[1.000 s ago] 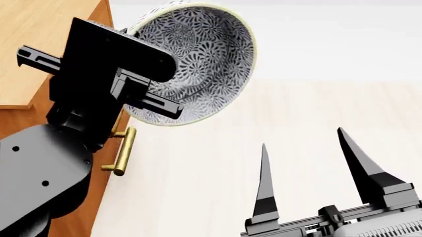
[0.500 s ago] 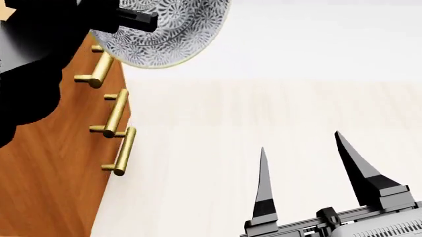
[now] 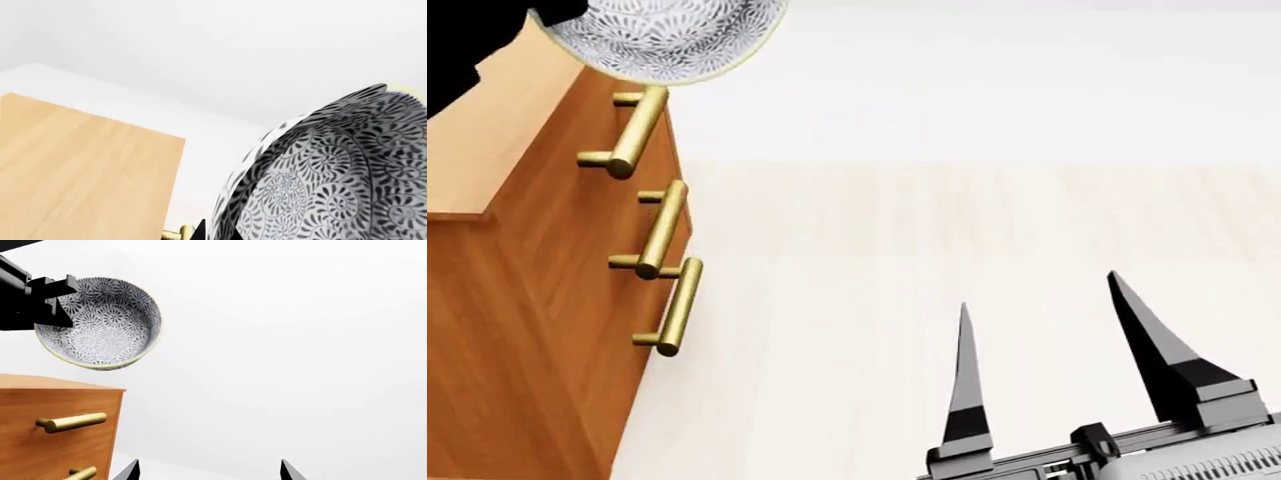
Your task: Put the bowl on top of the cabinet.
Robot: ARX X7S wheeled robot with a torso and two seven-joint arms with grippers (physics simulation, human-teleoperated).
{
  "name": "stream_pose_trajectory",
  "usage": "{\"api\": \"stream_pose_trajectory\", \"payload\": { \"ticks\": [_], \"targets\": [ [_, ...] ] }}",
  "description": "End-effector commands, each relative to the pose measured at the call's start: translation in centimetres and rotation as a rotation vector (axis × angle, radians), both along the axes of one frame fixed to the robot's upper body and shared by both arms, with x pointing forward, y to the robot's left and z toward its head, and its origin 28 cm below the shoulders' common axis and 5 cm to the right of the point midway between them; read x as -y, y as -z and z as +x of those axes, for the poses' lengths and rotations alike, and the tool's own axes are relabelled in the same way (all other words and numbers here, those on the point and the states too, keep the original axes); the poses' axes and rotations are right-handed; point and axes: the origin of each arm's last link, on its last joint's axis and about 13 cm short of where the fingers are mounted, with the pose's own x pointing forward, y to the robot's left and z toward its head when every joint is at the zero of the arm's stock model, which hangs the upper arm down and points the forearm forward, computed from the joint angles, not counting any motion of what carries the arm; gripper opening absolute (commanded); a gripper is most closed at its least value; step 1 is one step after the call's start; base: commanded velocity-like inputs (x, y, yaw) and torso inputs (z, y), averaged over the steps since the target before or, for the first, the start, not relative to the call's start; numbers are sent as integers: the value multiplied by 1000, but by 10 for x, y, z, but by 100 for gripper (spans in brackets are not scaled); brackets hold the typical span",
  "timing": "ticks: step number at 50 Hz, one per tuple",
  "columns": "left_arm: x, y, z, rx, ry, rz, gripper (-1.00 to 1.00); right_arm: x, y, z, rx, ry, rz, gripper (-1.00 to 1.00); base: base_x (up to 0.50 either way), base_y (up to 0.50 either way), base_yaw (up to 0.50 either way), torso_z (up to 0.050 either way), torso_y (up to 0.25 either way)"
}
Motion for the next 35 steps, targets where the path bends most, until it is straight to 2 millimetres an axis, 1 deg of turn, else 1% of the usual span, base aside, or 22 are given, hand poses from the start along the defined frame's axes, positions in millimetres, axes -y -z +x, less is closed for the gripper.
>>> {"api": "stream_pose_trajectory", "payload": {
  "ticks": [1,5,7,9,11,18,19,20,21,26,35],
  "targets": [
    [-20,1,14,-62,13,-252,-100,1,1,0,-7,5,3,100,0,0,0,0,0],
    [-27,1,13,-76,-47,-298,-100,0,1,0,-4,2,-2,100,0,0,0,0,0],
    [-30,3,12,-77,-116,-321,-100,0,1,0,-3,3,-3,100,0,0,0,0,0],
    [-32,4,11,-77,-122,-336,-100,0,1,-1,-2,3,-5,100,0,0,0,0,0],
    [-36,4,10,-75,-183,-353,-100,0,1,0,-4,4,-6,100,0,0,0,0,0],
    [-39,8,9,-75,-292,-366,-100,-1,1,-1,0,7,-7,100,0,0,0,0,1],
    [-39,9,8,-74,-287,-369,-100,-1,1,-1,1,9,-9,100,0,0,0,0,0],
    [-39,10,8,-80,-324,-366,-100,0,1,0,0,10,-7,100,0,0,0,0,0],
    [-39,10,8,-78,-305,-366,-100,0,1,0,-1,11,-6,100,0,0,0,0,0],
    [-41,8,8,-84,-335,-387,-100,0,1,0,-1,11,-8,100,0,0,0,0,0],
    [-47,-2,10,-95,-303,-443,-100,1,3,0,-7,17,-11,100,0,0,0,0,1]
  ]
}}
